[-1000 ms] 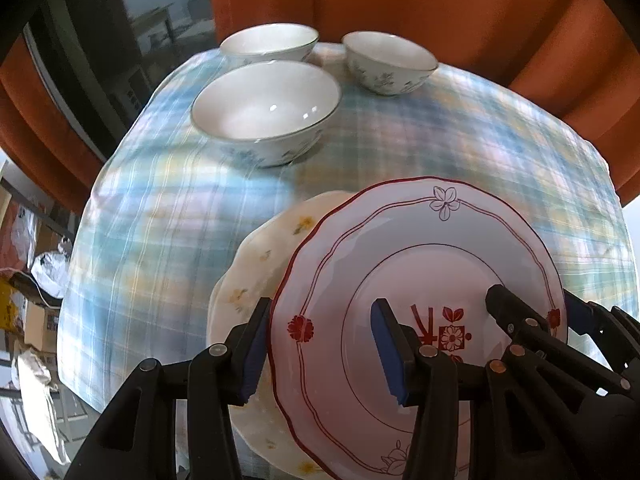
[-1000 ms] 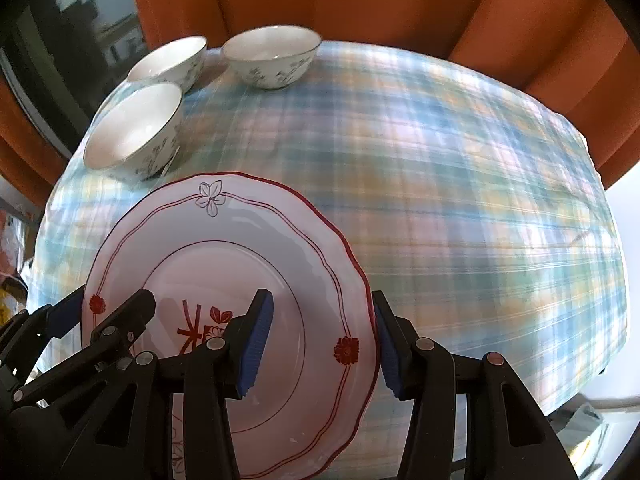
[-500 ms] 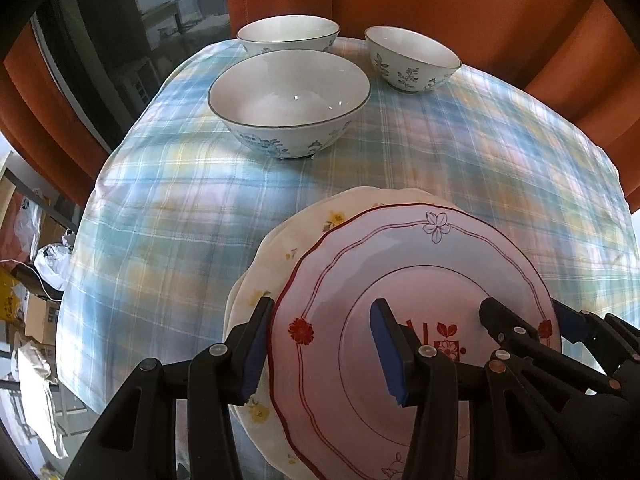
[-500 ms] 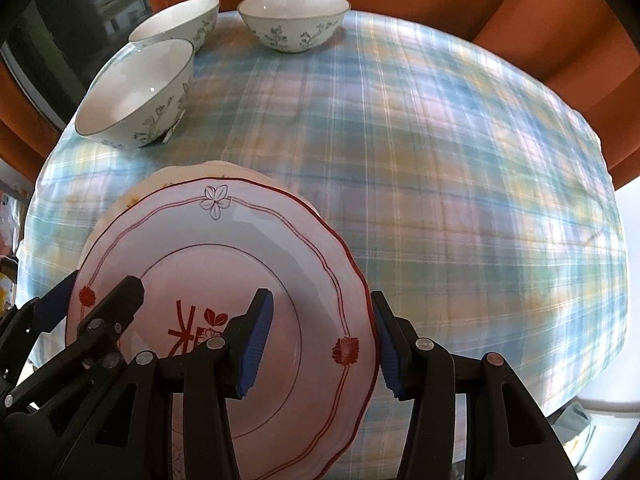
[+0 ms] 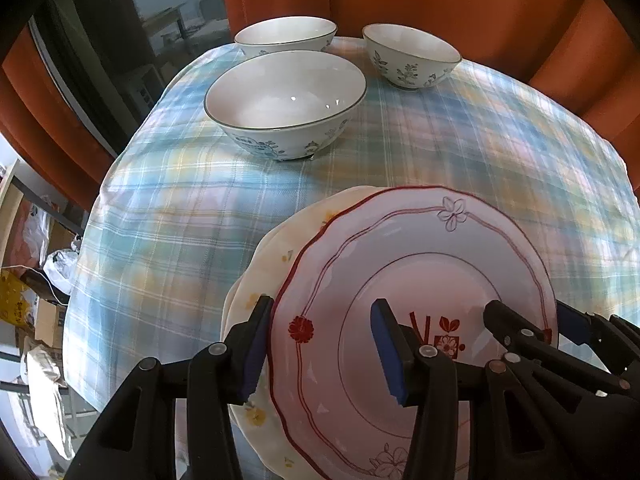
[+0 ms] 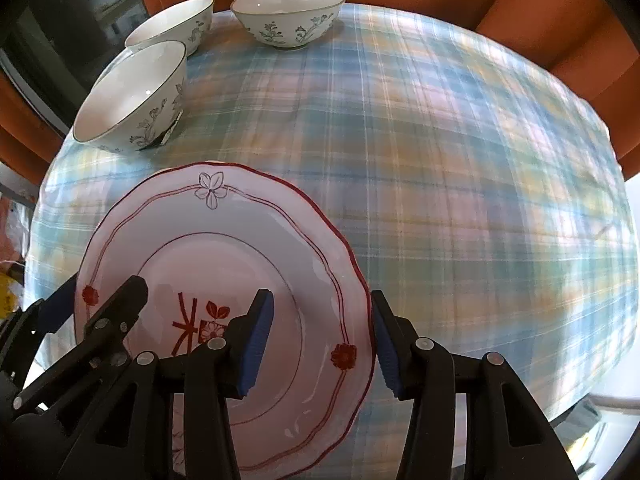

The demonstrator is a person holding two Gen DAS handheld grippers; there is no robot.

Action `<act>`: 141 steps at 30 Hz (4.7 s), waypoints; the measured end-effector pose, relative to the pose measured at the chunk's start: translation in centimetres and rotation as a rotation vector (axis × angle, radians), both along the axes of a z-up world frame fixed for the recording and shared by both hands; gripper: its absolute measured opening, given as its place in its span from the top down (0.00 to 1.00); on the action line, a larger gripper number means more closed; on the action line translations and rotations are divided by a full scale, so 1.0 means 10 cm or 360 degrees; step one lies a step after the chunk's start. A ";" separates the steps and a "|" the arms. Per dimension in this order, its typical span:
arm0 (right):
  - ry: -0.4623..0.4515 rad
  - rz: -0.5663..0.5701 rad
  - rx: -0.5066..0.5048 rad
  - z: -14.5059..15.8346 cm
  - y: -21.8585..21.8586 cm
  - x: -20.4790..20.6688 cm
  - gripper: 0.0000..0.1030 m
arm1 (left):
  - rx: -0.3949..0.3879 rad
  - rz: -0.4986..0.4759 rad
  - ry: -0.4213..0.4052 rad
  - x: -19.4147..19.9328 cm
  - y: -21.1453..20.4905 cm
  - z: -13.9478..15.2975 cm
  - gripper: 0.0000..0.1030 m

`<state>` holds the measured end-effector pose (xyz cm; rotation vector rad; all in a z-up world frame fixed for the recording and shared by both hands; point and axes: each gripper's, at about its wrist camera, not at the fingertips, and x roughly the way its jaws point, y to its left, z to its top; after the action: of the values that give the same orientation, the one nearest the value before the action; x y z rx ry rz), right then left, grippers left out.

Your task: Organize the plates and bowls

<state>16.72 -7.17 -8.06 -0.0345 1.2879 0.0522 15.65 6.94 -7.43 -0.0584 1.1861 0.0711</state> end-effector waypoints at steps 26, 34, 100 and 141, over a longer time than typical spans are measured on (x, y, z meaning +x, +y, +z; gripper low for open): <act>-0.0032 -0.0036 0.0000 0.09 0.06 -0.16 0.74 | 0.0097 -0.0081 -0.0015 -0.03 -0.01 -0.05 0.28; -0.0030 -0.0102 0.0042 0.11 0.04 -0.15 0.74 | 0.0015 -0.0086 -0.0015 0.03 0.07 -0.05 0.18; -0.0361 -0.0067 0.0128 0.57 0.43 0.93 0.86 | 0.0011 -0.0130 -0.0234 0.96 0.16 0.42 0.71; -0.0260 -0.0007 0.0176 0.16 -1.81 -0.24 0.85 | 0.0100 -0.0045 -0.0076 -0.08 -1.98 -0.08 0.71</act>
<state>14.34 -25.27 -6.45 0.0579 1.1203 0.1147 14.85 -12.88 -8.23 0.0122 1.1357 0.0818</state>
